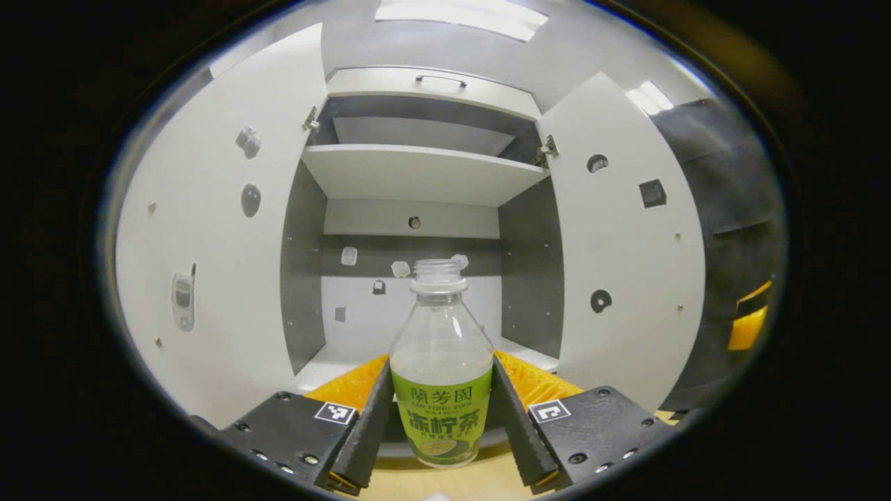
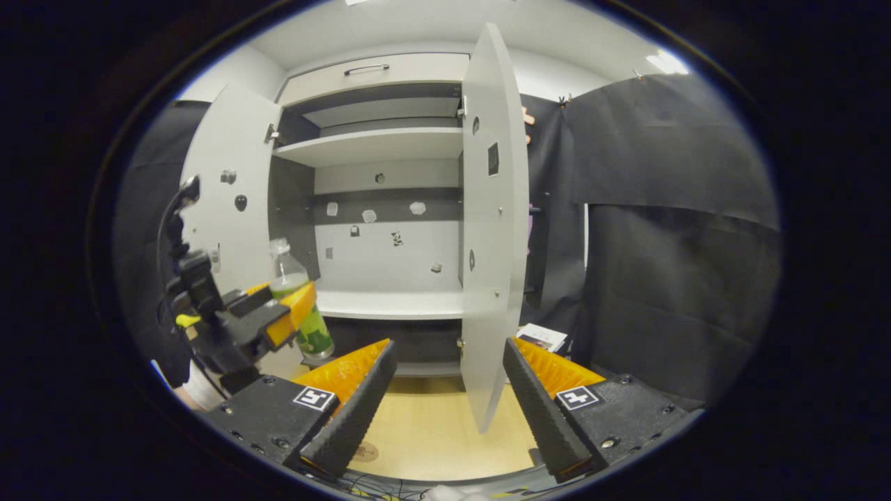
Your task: Grasp the bottle in the cabinet with the left hand and place it on the coaster, then close the right door with the right hand and the left door with the left hand.
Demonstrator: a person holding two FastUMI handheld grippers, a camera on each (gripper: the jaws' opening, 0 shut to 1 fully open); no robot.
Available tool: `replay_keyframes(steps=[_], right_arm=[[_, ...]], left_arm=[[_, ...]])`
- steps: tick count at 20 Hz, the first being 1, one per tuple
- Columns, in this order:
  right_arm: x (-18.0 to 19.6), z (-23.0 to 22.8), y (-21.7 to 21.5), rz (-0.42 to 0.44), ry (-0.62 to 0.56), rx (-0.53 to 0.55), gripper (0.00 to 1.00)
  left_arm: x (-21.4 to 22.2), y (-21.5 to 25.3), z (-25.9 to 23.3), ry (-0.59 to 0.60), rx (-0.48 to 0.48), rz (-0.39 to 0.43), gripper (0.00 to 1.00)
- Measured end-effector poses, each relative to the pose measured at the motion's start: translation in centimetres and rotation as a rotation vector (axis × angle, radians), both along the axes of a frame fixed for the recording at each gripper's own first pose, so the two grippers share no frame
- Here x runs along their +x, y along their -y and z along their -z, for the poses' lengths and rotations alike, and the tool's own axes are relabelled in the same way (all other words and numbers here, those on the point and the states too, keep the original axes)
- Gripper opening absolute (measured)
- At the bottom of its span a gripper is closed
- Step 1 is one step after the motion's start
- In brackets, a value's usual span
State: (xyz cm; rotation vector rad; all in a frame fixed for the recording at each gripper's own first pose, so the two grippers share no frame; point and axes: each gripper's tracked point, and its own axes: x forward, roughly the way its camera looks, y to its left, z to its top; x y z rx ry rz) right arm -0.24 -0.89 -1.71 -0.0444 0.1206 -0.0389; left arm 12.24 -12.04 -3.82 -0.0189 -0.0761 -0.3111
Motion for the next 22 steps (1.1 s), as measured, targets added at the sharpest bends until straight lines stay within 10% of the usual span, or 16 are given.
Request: replay_keyframes(steps=[22], right_arm=[[-1.6, 5.4, 0.8, -0.001, -0.185, -0.028, 1.0]], left_arm=[[-10.7, 2.8, 25.2, -0.134, 0.017, 0.206, 0.76]])
